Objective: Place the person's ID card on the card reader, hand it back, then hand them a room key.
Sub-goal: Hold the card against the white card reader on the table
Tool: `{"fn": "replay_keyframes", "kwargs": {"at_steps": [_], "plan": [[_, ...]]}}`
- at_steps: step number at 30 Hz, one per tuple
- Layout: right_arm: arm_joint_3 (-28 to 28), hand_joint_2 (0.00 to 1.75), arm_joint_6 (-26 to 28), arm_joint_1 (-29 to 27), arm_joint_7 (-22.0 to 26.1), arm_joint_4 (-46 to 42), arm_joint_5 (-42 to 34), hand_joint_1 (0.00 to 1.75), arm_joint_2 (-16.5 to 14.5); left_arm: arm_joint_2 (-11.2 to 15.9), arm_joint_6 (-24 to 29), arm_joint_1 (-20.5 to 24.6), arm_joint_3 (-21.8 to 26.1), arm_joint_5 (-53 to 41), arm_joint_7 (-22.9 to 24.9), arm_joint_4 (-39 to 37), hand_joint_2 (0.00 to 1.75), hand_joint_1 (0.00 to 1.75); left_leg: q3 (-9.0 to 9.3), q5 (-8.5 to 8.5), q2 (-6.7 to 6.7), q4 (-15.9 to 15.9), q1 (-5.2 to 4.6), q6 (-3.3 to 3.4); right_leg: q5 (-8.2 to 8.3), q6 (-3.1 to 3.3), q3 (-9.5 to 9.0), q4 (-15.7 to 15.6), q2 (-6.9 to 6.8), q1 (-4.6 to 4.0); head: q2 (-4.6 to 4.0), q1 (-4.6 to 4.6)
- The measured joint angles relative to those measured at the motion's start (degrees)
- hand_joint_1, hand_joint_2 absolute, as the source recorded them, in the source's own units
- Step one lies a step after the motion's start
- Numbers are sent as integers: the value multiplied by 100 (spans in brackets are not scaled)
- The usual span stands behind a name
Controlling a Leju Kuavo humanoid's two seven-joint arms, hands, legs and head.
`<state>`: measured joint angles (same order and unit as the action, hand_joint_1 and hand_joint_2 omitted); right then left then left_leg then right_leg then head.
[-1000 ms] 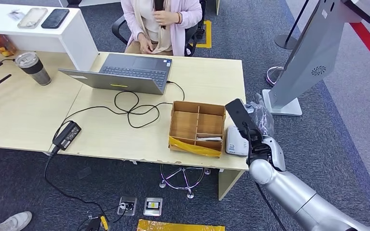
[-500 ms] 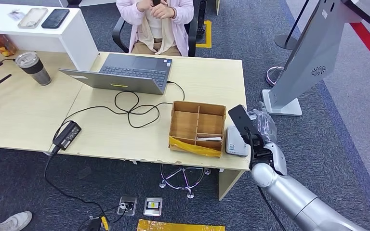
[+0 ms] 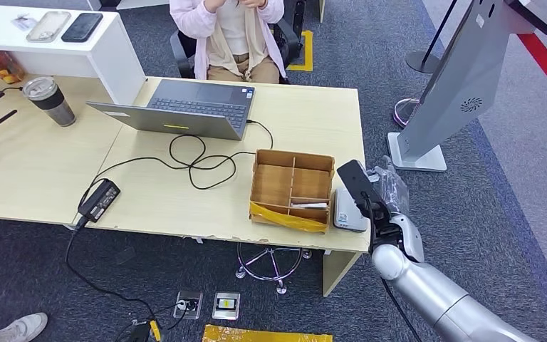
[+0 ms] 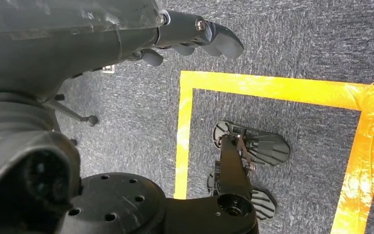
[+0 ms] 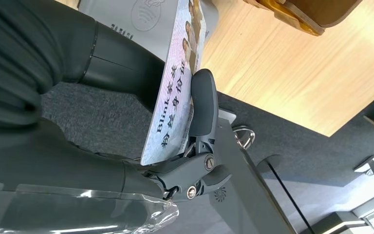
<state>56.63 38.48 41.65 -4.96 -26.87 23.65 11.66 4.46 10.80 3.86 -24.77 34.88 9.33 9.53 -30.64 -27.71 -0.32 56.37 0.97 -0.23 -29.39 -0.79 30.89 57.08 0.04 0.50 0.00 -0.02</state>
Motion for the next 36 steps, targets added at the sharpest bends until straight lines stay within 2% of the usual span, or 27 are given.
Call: {"fn": "replay_keyframes", "kwargs": {"at_steps": [22,36], "plan": [[-2,175,-271,-275,50,314,-221,175,1,34,50,2,-110,51,67,0,0,0,-1,0,0,0,0,0,0,0,1,0,0,0,0,-1],[-2,175,-372,-429,-142,468,-284,175,5,59,39,4,-203,46,70,0,0,0,-1,0,0,0,0,0,0,0,2,0,0,0,0,0]]}}
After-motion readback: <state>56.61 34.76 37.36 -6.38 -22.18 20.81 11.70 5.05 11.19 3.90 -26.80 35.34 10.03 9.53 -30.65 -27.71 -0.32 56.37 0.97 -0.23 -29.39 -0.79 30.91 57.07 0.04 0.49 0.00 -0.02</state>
